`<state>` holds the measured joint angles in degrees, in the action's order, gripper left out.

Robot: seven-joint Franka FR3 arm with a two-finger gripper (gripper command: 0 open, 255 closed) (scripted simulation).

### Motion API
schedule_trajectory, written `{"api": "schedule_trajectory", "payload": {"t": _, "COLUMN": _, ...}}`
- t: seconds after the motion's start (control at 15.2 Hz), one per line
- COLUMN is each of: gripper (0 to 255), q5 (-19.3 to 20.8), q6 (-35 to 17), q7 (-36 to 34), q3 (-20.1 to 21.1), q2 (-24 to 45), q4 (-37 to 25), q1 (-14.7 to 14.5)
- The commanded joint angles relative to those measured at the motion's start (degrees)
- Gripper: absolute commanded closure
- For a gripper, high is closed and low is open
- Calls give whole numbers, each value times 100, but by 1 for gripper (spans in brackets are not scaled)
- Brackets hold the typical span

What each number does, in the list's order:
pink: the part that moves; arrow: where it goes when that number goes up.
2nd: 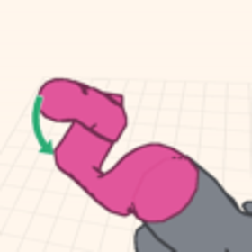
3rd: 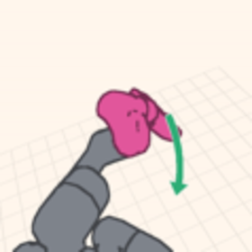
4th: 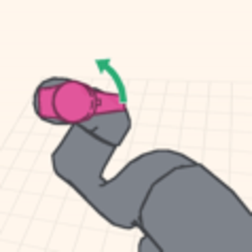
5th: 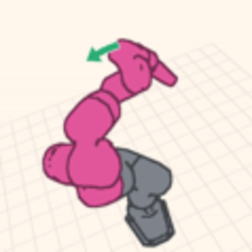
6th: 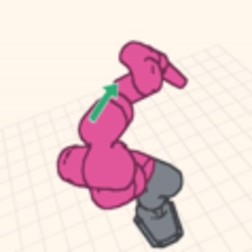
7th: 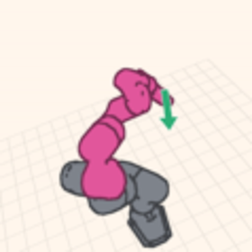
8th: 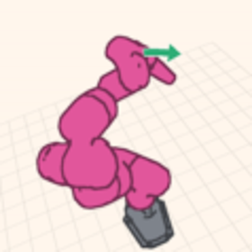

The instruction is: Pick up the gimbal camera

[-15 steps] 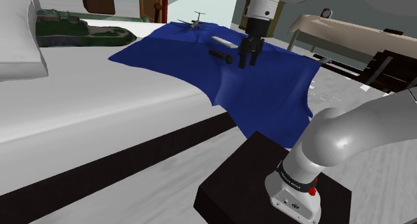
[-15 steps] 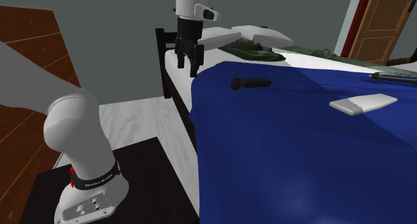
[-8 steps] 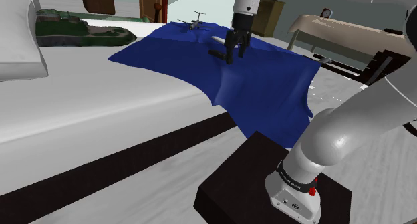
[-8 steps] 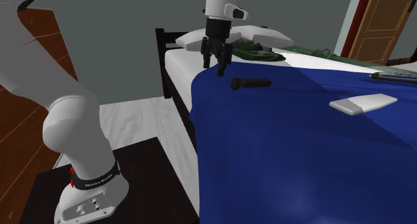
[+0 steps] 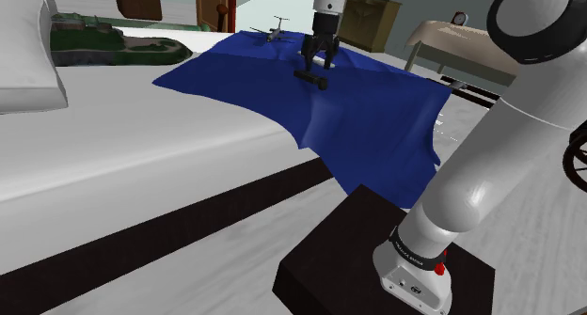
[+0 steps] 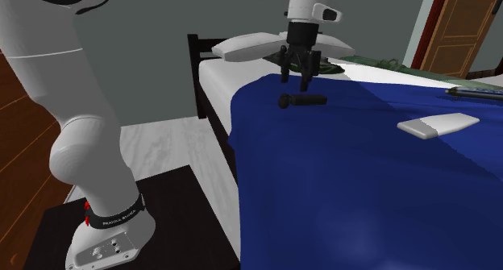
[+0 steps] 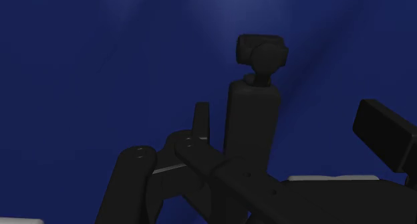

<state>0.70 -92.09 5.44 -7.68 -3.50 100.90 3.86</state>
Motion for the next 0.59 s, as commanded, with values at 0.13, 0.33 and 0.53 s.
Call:
{"api": "schedule_trajectory", "payload": {"t": 0.13, "gripper": 0, "q5": 10, "q6": -112, "q7": 19, "q3": -55, "q2": 334, "q4": -235, "q1": 52}}
{"api": "schedule_trajectory", "payload": {"t": 0.33, "gripper": 0, "q5": 12, "q6": -346, "q7": 15, "q3": -55, "q2": 322, "q4": 10, "q1": 52}}
{"api": "schedule_trajectory", "payload": {"t": 0.53, "gripper": 0, "q5": 12, "q6": -544, "q7": 13, "q3": -55, "q2": 320, "q4": 211, "q1": 52}}
